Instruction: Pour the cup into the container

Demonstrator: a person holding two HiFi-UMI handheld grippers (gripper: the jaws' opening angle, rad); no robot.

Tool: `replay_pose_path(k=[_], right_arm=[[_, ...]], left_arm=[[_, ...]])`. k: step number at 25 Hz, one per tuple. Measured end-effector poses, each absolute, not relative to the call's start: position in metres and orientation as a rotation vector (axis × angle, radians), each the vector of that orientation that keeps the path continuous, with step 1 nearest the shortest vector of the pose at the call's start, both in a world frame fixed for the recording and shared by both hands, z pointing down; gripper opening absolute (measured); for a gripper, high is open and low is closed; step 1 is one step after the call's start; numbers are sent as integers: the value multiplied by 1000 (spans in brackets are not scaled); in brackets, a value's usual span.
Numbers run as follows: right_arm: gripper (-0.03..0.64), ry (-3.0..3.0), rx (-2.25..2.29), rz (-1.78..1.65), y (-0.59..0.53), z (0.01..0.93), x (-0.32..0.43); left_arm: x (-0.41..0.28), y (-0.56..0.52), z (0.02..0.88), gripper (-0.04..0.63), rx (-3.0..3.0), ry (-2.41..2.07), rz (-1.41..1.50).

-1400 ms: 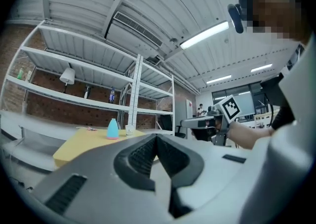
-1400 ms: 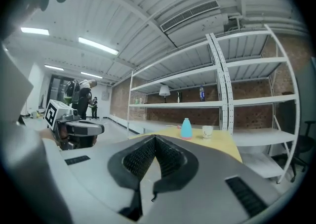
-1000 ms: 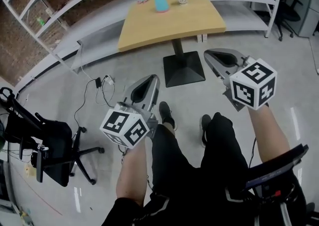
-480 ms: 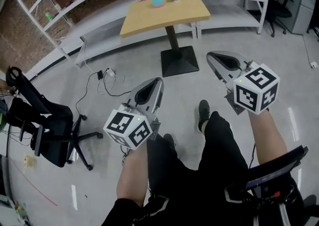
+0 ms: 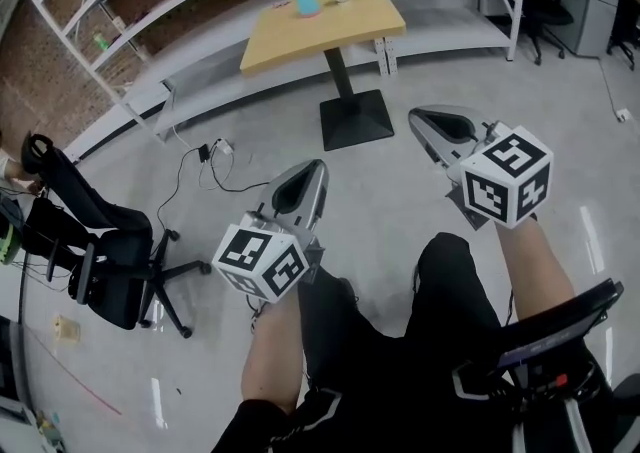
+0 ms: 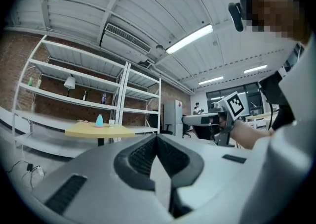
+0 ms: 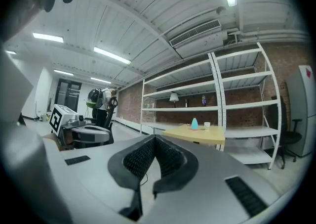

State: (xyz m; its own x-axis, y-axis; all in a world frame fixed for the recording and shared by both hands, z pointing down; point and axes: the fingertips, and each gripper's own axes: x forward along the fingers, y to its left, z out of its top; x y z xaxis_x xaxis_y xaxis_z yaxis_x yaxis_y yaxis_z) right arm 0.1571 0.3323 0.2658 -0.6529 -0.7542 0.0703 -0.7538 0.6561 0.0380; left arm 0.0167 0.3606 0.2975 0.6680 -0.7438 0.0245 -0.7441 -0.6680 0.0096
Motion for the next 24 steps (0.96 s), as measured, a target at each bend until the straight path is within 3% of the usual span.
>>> replay_pose_path(k=[24], right_arm=[[0,-2775,1276,30,324,278,163]], left_arm=[[21,344,305,-5,2828,-1267,24]])
